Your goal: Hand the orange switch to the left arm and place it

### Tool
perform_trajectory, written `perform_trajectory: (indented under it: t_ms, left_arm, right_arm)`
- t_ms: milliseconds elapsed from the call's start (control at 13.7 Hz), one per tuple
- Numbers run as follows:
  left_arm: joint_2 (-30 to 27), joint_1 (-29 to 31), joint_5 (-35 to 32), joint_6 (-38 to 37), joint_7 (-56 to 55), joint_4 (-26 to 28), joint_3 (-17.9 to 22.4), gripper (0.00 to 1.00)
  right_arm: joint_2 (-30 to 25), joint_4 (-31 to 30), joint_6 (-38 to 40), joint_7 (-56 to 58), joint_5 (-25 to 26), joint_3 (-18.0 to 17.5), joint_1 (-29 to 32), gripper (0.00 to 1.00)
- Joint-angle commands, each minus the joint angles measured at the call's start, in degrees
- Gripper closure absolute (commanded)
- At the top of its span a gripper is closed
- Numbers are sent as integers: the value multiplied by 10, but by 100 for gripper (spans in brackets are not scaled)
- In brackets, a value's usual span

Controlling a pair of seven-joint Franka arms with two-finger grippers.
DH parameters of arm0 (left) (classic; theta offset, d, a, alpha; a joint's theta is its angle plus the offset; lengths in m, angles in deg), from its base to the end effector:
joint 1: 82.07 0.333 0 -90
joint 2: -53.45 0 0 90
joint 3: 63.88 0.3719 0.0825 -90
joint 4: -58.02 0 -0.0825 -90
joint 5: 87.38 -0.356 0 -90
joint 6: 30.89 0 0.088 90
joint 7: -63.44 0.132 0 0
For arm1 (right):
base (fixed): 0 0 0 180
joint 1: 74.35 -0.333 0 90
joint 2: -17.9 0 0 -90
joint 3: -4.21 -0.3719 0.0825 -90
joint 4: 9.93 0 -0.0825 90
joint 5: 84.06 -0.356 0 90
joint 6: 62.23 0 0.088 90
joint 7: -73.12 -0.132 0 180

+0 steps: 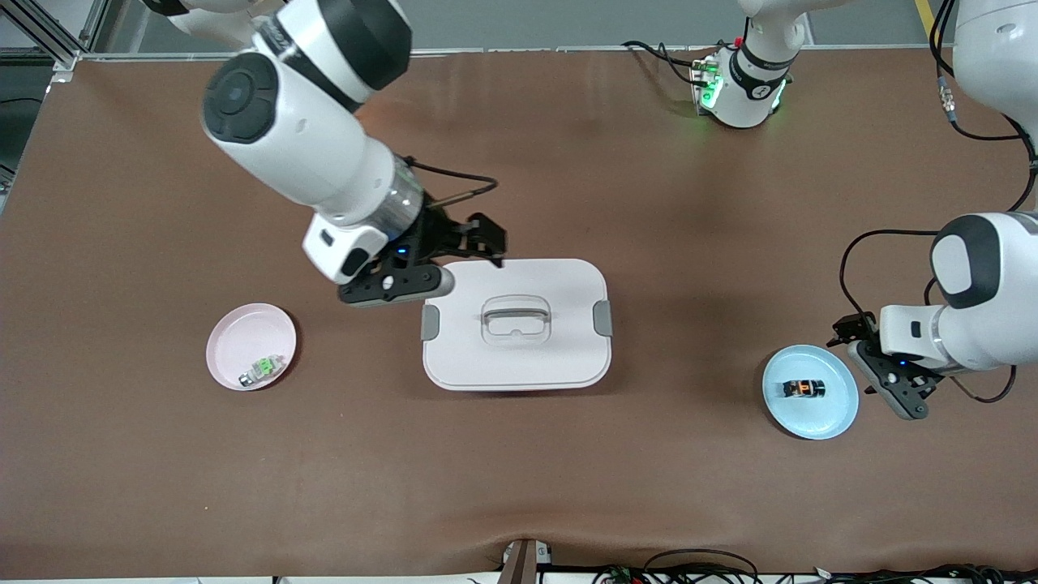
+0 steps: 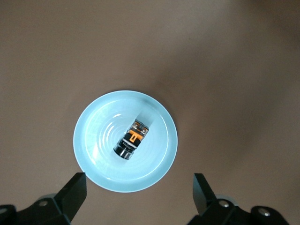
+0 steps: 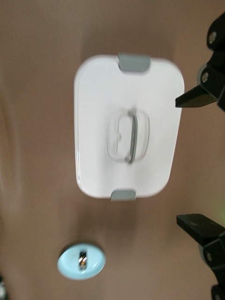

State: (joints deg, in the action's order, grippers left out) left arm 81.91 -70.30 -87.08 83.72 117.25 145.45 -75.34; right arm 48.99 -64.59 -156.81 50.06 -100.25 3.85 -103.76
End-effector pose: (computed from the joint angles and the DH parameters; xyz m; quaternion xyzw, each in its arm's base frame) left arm 0.6900 0.0270 0.4110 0.8974 -0.4383 0.0169 0.0473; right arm 0.6072 0.3856 0.6056 -0.9852 -0.0568 -0.0050 0.1615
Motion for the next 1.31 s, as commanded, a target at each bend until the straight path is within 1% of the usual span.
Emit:
perform_trajectory:
  t_ms: [0, 146, 219, 292, 437, 583, 656, 802, 875, 948, 1093, 1239]
  left_arm:
    - [-38, 1, -11, -12, -81, 11, -2, 0]
    - [-60, -2, -12, -27, -140, 13, -8, 0]
    - [-74, -3, -12, -41, -170, 13, -12, 0]
    - [-89, -3, -13, -52, -202, 13, -13, 0]
    - [-117, -15, -13, -76, -268, 13, -14, 0]
    - [-139, -19, -13, -97, -329, 13, -15, 0]
    - [-148, -23, -13, -111, -356, 14, -17, 0]
    - [-163, -25, -13, -138, -431, 13, -22, 0]
    - [-169, -25, -16, -151, -478, 11, -30, 0]
    - [-179, -25, -34, -164, -519, 10, -40, 0]
    - [-196, -24, -59, -205, -576, 10, -59, 0]
    - [-211, -21, -59, -223, -609, 9, -60, 0]
  right_arm:
    - [-27, -14, 39, 136, 40, -5, 33, 0]
    - [-30, -14, 59, 252, 87, -7, 61, 0]
    - [-34, -14, 68, 311, 102, -6, 70, 0]
    - [-38, -14, 78, 344, 110, -5, 83, 0]
    - [-39, -14, 97, 352, 126, -5, 119, 0]
    - [-40, -14, 102, 354, 128, -6, 156, 0]
    - [-40, -14, 115, 354, 137, -6, 161, 0]
    - [-38, -15, 136, 355, 189, -6, 164, 0]
    - [-40, -17, 141, 355, 219, -6, 165, 0]
    - [-41, -17, 147, 355, 244, -6, 165, 0]
    - [-53, -17, 155, 346, 253, -5, 166, 0]
    - [-59, -18, 156, 307, 251, 5, 171, 0]
